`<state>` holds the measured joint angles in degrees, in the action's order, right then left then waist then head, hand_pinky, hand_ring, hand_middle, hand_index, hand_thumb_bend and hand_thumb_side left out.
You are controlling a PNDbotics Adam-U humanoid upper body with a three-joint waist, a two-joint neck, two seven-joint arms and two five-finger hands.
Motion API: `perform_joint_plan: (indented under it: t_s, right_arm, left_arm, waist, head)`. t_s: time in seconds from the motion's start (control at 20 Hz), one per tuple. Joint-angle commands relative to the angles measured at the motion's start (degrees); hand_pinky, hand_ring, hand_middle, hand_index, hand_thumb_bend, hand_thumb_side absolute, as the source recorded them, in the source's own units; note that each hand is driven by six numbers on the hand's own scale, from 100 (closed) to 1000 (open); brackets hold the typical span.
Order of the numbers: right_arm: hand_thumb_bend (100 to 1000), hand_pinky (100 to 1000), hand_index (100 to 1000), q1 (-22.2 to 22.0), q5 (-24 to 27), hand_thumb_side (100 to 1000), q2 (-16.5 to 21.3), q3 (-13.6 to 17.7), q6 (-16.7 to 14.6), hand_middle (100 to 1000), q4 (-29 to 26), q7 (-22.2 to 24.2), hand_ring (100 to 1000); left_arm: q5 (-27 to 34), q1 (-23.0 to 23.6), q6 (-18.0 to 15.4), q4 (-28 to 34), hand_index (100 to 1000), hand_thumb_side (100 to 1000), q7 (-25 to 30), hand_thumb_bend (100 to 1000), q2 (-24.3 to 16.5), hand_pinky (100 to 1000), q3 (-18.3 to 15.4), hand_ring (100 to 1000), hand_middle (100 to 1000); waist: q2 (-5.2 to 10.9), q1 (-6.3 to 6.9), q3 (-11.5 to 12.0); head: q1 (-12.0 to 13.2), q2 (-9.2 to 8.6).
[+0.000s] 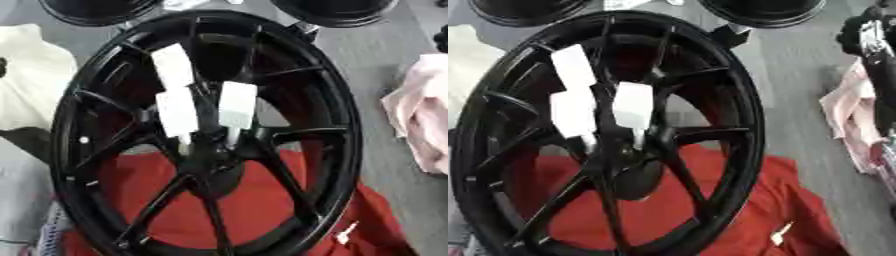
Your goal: Pull the pin out of the wheel hub.
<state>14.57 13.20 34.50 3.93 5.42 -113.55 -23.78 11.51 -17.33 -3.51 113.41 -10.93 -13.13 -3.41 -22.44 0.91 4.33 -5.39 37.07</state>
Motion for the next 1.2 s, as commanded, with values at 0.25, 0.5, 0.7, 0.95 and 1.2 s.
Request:
perform_joint_plan:
  t_s: [0.25,0.5,0.7,0.95,1.2]
  right_arm:
    - [100,759,628,0.23,-0.48,646,0.94,0.62,-0.14,596,-1.04,0.07,686]
    - [100,759,628,-0.02,-0.68,644,1.54,0.50,-0.04,597,-1.04,0.19,686]
    - [100,759,628,-0.36,-0.84,644,1.97,0.40,0.12,596,-1.04,0.27,686]
    - [100,760,628,-1.09,-1.18,644,2.49,0.35,0.33,597,-1.04,0.28,687]
    - [100,760,628,-1.88,-1.47,643,2.85,0.28,0.46,596,-1.04,0.32,687]
  left_arm:
    - [-1.04,-0.95,0.11,1.18,882,828,0.05,100,-2.57,842,-0.33,701,729]
    - [-3.65,-3.92,0.51,1.18,879,789,1.27,100,-11.85,840,0.42,698,729]
    - [-6.51,-5.71,0.95,1.18,876,759,3.89,100,-21.56,838,1.77,702,732]
    - [-11.39,-8.54,1.47,1.18,871,726,9.99,100,-33.39,837,3.21,719,742]
    - [-14.90,-13.29,2.24,1.18,867,721,20.40,100,-42.58,835,5.35,738,749]
  waist:
    - [1.34,0.26,0.04]
    - [1.85,1.13,0.12]
    - [2.17,1.70,-0.05]
    - [2.52,1.99,-0.22]
    - [2.83,2.04,-0.47]
  head:
    - [-0.19,-0.55]
    - [-0.34,-0.13]
    - [-0.64,0.16]
    - [-1.06,0.74]
    - [-1.43,1.14]
